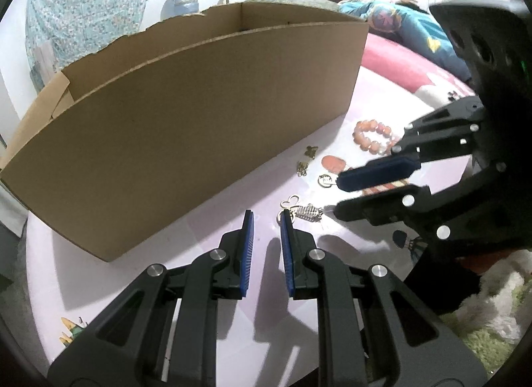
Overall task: Organize jewelry
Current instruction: 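Lower the left gripper to the gold ring while the right gripper holds the spring charm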
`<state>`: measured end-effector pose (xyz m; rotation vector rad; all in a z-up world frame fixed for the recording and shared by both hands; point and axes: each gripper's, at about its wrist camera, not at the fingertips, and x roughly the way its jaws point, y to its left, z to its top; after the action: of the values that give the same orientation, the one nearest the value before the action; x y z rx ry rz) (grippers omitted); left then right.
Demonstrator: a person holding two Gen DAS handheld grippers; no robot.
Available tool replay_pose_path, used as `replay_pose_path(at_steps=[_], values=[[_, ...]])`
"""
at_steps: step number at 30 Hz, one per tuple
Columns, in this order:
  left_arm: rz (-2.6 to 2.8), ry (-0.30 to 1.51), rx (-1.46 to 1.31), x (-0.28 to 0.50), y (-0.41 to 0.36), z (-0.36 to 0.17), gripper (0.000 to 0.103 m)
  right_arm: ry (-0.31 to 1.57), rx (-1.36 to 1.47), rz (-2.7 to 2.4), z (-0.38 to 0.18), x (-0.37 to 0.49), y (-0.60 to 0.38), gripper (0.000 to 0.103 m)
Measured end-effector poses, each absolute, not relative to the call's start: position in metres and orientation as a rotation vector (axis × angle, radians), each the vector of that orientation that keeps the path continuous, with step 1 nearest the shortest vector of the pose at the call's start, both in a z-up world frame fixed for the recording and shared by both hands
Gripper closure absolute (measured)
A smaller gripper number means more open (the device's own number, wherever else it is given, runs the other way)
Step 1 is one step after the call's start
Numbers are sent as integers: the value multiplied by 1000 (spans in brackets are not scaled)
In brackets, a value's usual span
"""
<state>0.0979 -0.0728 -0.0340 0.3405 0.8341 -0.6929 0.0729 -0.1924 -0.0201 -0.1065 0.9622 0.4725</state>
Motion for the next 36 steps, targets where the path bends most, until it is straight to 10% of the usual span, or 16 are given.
replay_pose_path(at_steps=[36], values=[[-763, 865, 370, 99, -91, -42, 88, 1006, -21, 365, -36, 83, -197, 95]])
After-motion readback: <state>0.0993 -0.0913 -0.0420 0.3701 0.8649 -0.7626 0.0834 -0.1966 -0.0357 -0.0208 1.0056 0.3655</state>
